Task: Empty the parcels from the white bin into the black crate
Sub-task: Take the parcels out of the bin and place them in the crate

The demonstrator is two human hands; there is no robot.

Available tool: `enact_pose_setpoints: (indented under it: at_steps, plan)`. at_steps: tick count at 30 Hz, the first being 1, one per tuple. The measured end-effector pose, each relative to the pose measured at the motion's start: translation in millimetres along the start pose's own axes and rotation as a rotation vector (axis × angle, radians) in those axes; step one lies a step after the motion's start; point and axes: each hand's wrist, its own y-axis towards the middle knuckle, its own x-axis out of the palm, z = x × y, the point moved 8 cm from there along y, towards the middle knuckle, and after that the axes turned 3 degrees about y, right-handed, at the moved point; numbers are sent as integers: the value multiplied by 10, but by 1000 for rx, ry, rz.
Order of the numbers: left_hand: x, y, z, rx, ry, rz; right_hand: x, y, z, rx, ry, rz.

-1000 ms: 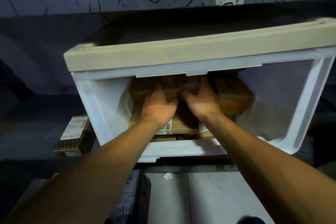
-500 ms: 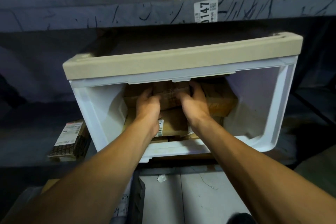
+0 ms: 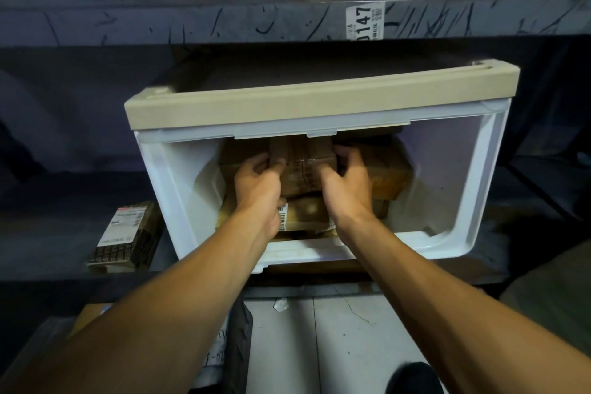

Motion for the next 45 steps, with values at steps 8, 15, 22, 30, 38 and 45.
enact_pose_setpoints:
  at_steps: [8,15,22,30,38,45]
  plan:
    - [-148,-285,40,-30,-39,-34,-81,-358,-108,9,11,-32]
    - [-394,-672,85,-45,-87,-32,-228,-801,-265,-9,56,-21]
    - [-683,-986,205,-45,-81,-49,-282,-1263,-455,29,104,-62]
    - [-1122,-1240,592,-10,-50,-27,-319,-1535,-729,200,109,-239]
    - [-1682,-1263,1153,35,64,-25,-387,-1445,-811,309,-7,-207]
    - [-2164,-1105,1368,85,197,-88,-58,-1476,-531,501,36,-408]
